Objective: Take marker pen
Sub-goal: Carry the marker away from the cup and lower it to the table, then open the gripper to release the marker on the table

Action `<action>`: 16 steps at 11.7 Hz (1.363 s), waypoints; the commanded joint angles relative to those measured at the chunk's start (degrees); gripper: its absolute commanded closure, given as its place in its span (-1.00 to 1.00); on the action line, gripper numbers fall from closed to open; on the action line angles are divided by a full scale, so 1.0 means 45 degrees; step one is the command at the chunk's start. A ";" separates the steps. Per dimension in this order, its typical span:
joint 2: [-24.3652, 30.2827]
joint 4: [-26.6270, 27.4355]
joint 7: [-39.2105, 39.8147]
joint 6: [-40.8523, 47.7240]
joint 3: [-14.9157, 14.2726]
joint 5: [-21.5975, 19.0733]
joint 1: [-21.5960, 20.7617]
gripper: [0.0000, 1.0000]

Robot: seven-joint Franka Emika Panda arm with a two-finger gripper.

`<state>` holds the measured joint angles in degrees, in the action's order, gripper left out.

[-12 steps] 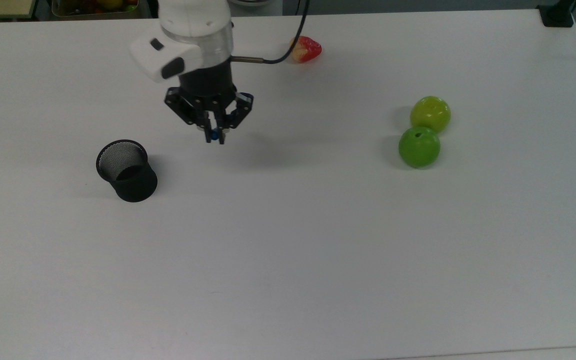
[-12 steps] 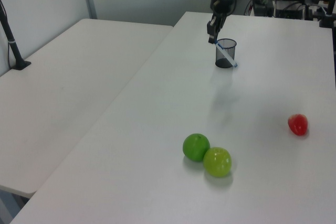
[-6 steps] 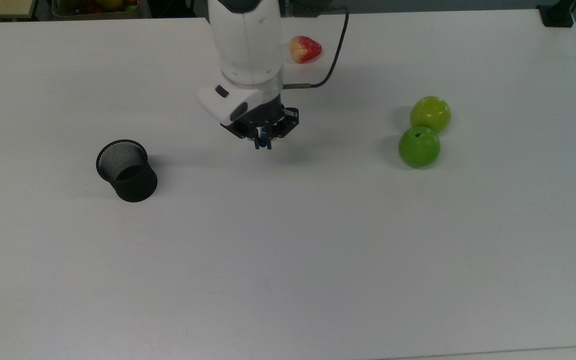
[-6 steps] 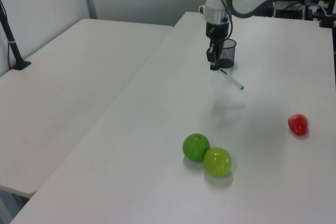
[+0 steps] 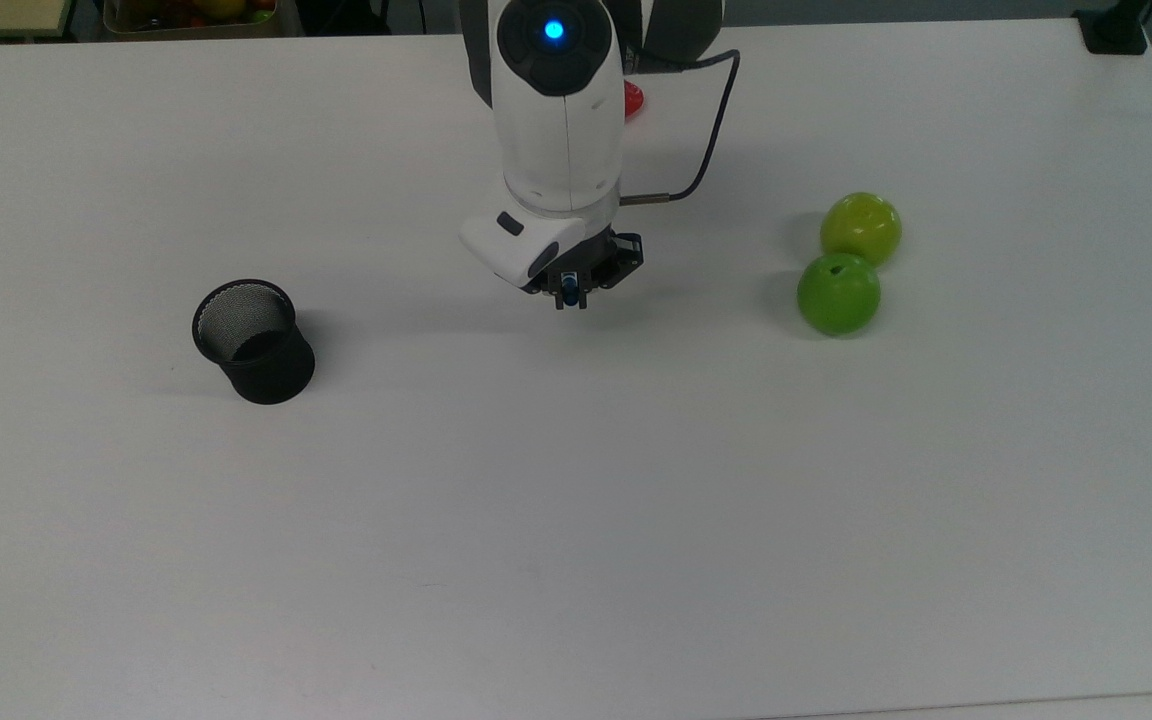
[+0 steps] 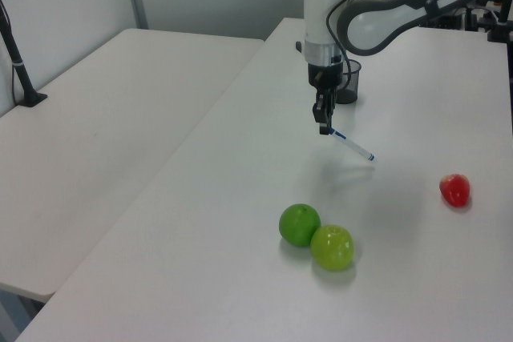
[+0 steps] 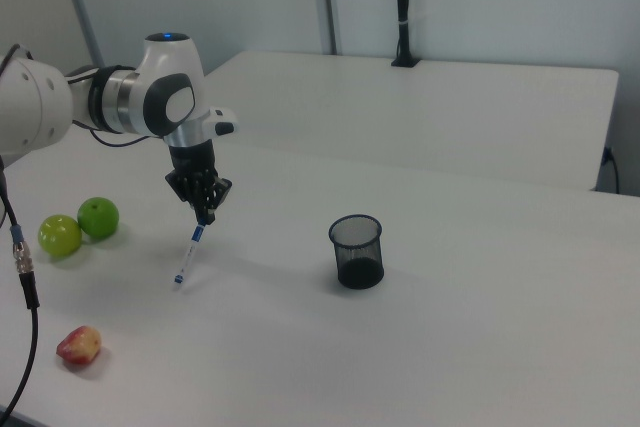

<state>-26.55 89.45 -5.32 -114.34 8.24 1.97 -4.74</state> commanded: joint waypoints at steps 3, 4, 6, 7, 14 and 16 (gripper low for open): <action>-0.0252 0.0005 -0.0186 0.0097 -0.0074 -0.0007 -0.0196 0.45; -0.0252 0.0005 -0.0205 0.0116 -0.0074 0.0012 -0.0196 0.23; -0.0252 0.0005 -0.0186 0.0116 -0.0074 0.0032 -0.0176 -0.25; -0.0252 0.0005 -0.0186 0.0116 -0.0074 0.0032 -0.0196 -0.45; 0.1188 -0.0112 -0.0186 0.0892 -0.0152 0.0950 -0.0138 -1.00; 0.2185 -0.0112 -0.0186 0.1928 -0.0210 0.0970 -0.0059 -1.00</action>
<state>-24.16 87.53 -5.32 -111.86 8.21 5.57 -4.81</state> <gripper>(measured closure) 0.000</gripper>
